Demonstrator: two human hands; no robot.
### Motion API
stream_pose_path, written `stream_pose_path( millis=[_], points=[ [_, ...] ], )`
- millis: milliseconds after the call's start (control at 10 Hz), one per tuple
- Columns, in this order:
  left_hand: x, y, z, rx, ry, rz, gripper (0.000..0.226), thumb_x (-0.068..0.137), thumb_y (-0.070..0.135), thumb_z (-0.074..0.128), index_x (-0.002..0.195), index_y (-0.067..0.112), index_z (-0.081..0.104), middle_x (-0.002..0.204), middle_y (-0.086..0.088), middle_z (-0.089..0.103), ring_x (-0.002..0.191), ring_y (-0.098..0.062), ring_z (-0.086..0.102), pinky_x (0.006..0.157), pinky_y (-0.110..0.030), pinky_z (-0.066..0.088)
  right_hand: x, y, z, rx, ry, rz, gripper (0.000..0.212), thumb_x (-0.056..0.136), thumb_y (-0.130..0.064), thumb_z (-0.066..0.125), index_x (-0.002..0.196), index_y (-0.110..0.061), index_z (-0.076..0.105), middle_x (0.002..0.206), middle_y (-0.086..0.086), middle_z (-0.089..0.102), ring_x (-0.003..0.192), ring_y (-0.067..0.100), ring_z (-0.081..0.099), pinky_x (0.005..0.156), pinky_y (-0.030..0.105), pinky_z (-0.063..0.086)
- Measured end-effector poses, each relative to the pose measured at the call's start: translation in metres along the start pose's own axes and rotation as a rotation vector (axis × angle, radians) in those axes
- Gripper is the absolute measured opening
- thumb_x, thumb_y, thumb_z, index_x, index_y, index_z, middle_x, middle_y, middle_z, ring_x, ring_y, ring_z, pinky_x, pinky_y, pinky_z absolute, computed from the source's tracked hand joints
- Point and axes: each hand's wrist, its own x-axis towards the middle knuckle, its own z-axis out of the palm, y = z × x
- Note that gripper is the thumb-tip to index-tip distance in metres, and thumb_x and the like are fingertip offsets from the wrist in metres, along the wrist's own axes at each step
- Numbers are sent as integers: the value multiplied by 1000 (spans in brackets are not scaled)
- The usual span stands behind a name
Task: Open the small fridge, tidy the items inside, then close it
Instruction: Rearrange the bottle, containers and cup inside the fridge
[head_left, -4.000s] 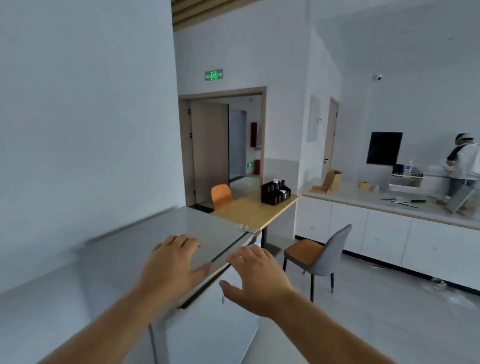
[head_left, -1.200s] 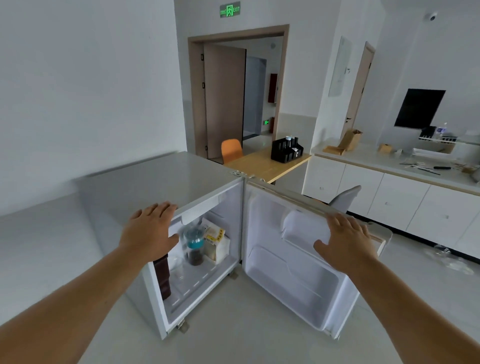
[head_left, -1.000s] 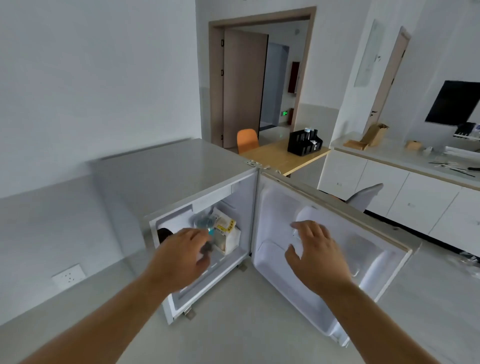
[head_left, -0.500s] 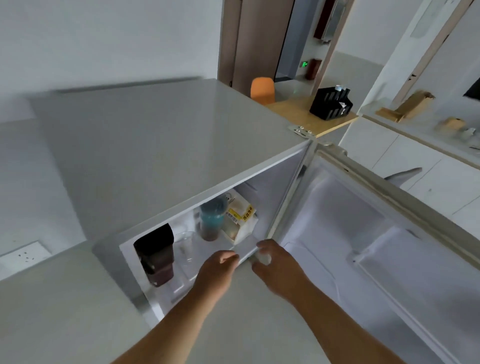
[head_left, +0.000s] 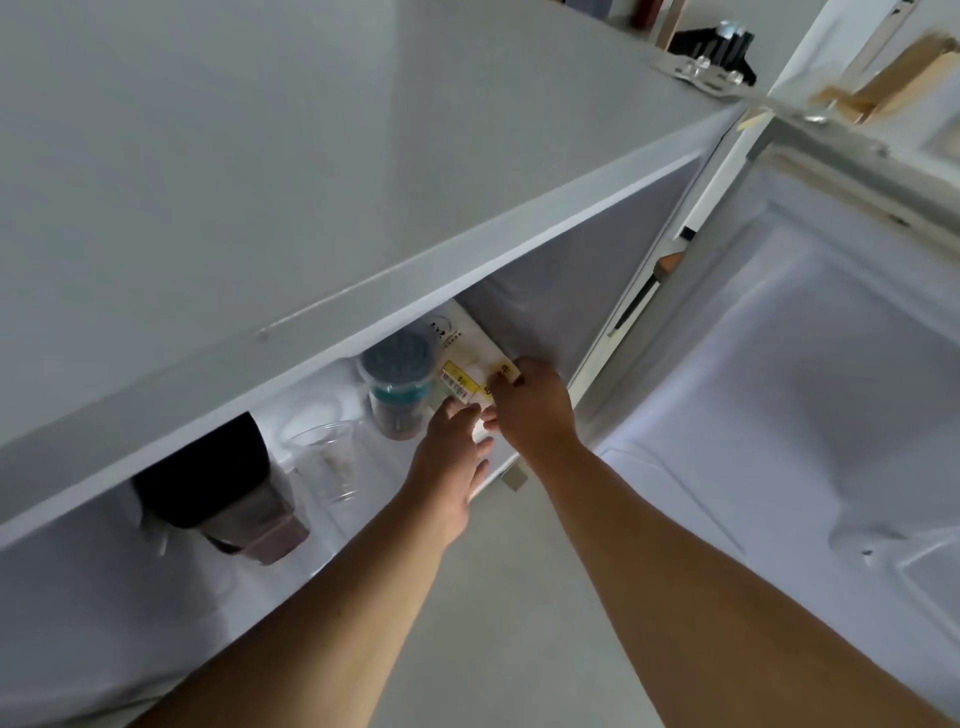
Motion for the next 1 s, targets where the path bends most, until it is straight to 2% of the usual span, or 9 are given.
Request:
stream_pose_path(
  millis=[100, 200, 300, 400, 500, 600, 700, 900, 1000],
  points=[
    [-4, 3, 7, 97, -36, 113, 46, 93, 41, 56, 139, 37, 51, 119, 18, 69, 113, -8, 66, 103, -38, 44, -5, 0, -4, -37, 112, -132, 19, 97, -19, 56, 79, -25, 54, 79, 2, 69, 68, 23, 70, 63, 38, 59],
    [-12, 8, 12, 237, 0, 186, 52, 90, 37, 58, 140, 27, 52, 133, 0, 66, 122, -20, 63, 103, -44, 46, -7, -4, -6, -23, 97, -106, 13, 98, -16, 52, 88, -23, 58, 85, 3, 70, 77, 26, 70, 65, 35, 56],
    [-19, 14, 2, 287, 79, 118, 36, 96, 31, 57, 131, 23, 60, 123, -2, 67, 116, -23, 65, 91, -42, 54, -11, -3, -9, -89, 47, -25, 14, 94, -16, 57, 107, -22, 60, 105, 3, 71, 96, 26, 69, 73, 34, 53],
    [-38, 20, -22, 306, 227, 74, 20, 96, 30, 56, 104, 17, 70, 93, 1, 72, 102, -20, 71, 71, -36, 56, -31, -10, -9, -237, 286, -376, 47, 86, -24, 73, 128, -24, 54, 124, 0, 60, 104, 21, 62, 78, 34, 53],
    [-45, 22, -38, 115, 433, 235, 19, 98, 31, 52, 102, 18, 66, 88, 2, 72, 72, -15, 74, 54, -26, 55, -36, -37, 2, -266, 188, -619, 69, 80, -44, 82, 136, -25, 47, 134, 4, 57, 107, 25, 63, 82, 37, 57],
    [-51, 32, -45, -71, 466, 280, 15, 98, 31, 49, 103, 27, 63, 98, 4, 71, 77, -17, 72, 60, -30, 52, -23, -63, 22, -418, -50, -571, 102, 69, -60, 86, 148, -21, 35, 147, 10, 45, 111, 36, 65, 83, 36, 51],
    [-55, 44, -38, -166, 446, 234, 20, 97, 32, 50, 113, 26, 61, 105, 4, 68, 89, -18, 70, 66, -33, 49, -10, -73, 38, -573, -226, -485, 114, 67, -62, 86, 154, -20, 26, 150, 10, 41, 117, 36, 62, 89, 44, 56],
    [-60, 43, -41, -133, 461, 253, 23, 98, 35, 51, 120, 27, 55, 99, 6, 66, 87, -16, 69, 67, -34, 51, -19, -59, 39, -523, -29, -586, 101, 69, -50, 87, 150, -22, 33, 132, 7, 53, 103, 34, 66, 69, 35, 49],
    [-71, 26, -46, -102, 394, 197, 27, 100, 37, 53, 123, 25, 56, 107, 7, 68, 88, -16, 70, 66, -32, 50, -45, -34, 23, -442, 29, -629, 107, 64, -55, 90, 151, -24, 35, 136, 7, 53, 107, 33, 64, 75, 40, 55]
  ],
)
